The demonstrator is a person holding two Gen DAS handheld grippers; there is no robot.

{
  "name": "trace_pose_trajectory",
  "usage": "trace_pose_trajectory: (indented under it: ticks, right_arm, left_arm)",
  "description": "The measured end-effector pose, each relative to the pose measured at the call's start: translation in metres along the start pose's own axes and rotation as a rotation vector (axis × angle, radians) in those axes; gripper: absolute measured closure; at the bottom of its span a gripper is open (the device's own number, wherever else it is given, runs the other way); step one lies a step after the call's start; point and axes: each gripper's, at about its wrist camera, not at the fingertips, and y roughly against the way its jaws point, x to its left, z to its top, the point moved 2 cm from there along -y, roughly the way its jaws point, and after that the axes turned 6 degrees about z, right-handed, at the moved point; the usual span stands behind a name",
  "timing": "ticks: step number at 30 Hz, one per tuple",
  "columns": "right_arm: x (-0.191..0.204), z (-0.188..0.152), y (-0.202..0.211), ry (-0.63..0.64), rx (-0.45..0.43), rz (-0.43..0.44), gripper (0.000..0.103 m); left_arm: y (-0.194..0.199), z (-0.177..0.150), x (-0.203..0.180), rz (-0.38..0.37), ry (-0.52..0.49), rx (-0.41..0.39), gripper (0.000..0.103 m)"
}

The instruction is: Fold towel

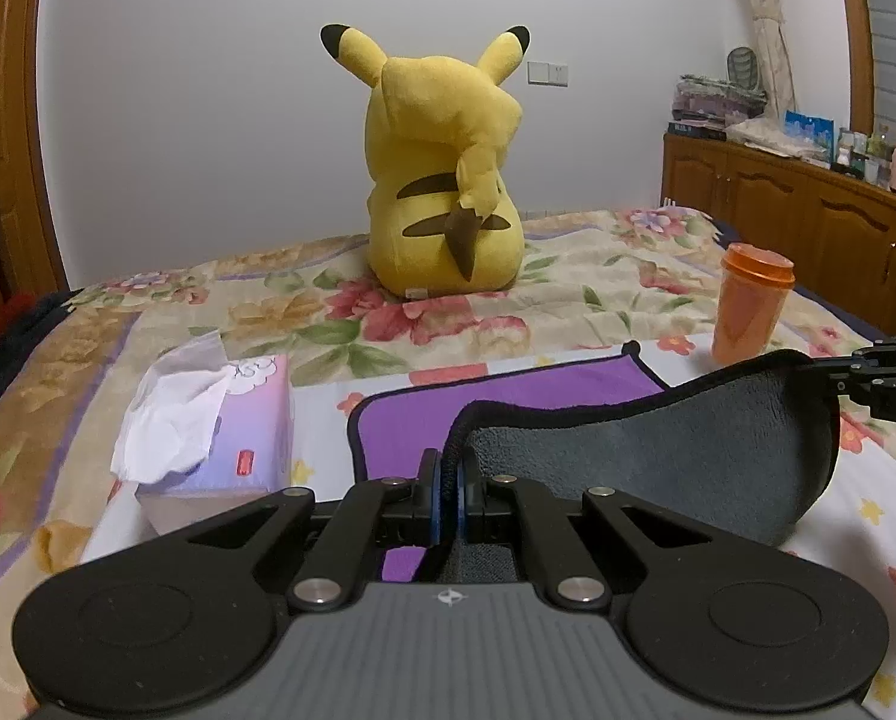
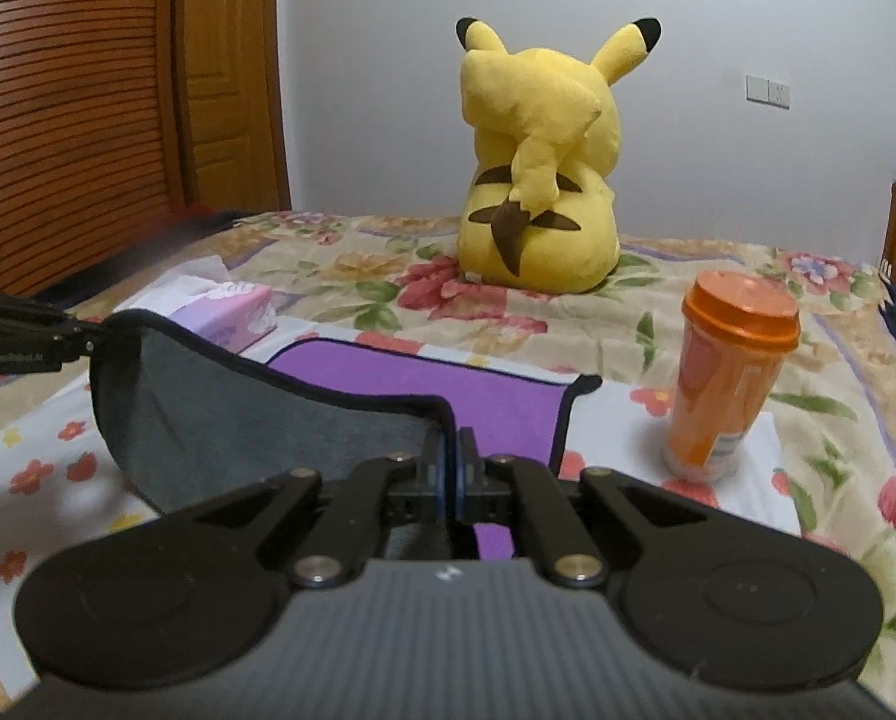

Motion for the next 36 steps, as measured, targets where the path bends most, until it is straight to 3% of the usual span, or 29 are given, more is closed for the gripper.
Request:
trace_pose_trajectory:
  ticks: [36]
  right_arm:
    - [-0.018,0.047,-0.042,0.084,-0.1,-0.069,0.099]
  left_arm:
    - [-0.055,0.059,0.004,0.041,-0.008,-0.067,0.095]
